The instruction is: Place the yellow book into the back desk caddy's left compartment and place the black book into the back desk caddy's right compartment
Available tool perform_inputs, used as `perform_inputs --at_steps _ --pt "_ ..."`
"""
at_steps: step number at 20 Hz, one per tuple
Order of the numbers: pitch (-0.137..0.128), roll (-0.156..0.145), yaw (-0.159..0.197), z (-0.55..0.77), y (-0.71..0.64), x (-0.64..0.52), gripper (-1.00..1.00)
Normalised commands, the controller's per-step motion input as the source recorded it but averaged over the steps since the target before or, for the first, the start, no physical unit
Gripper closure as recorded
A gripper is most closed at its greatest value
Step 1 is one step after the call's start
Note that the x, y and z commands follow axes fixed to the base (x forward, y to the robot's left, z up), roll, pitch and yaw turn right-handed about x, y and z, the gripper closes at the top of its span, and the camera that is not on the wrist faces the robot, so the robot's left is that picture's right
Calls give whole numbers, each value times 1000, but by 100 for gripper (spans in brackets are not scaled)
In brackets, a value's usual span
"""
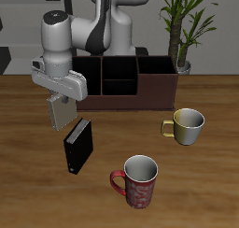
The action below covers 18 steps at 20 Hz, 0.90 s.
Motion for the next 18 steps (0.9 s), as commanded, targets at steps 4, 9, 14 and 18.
perform_inputs --at_steps 4,9,14,18 --pt "-90 -10 103 821 132 -54 100" --pt "-68 -11 110 706 91 -162 100" --pt "-48 -36 113 576 -33 -213 100" --pt "-26 -7 91 216 -121 -301 100"
